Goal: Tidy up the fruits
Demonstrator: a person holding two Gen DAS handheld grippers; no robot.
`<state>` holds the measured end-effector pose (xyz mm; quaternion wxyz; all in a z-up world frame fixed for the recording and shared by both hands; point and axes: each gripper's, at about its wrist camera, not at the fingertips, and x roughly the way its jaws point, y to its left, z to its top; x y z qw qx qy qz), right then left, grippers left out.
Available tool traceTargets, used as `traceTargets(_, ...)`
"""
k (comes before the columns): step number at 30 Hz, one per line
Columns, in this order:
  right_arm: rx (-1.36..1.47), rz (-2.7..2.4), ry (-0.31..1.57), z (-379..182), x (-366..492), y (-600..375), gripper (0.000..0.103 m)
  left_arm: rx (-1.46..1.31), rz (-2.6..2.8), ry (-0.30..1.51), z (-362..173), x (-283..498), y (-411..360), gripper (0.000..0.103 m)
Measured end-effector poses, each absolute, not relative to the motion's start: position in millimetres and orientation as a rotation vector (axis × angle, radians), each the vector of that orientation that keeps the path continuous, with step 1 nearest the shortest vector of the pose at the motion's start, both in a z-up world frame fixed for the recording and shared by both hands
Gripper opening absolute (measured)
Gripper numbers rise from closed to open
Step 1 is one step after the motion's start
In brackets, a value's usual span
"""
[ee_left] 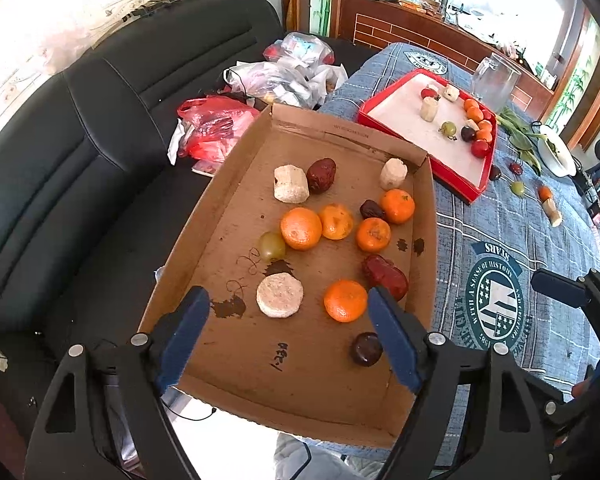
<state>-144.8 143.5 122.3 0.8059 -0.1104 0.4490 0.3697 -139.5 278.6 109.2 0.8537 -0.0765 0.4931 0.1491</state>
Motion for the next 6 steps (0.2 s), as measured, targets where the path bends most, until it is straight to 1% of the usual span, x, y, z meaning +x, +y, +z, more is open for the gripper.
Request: traceTargets(6,-0.241,0.792,0.964,121.5,-143.9,146.5,0.093,-0.182,0.314,1.03,109.8,-142.0,281.4,0.082)
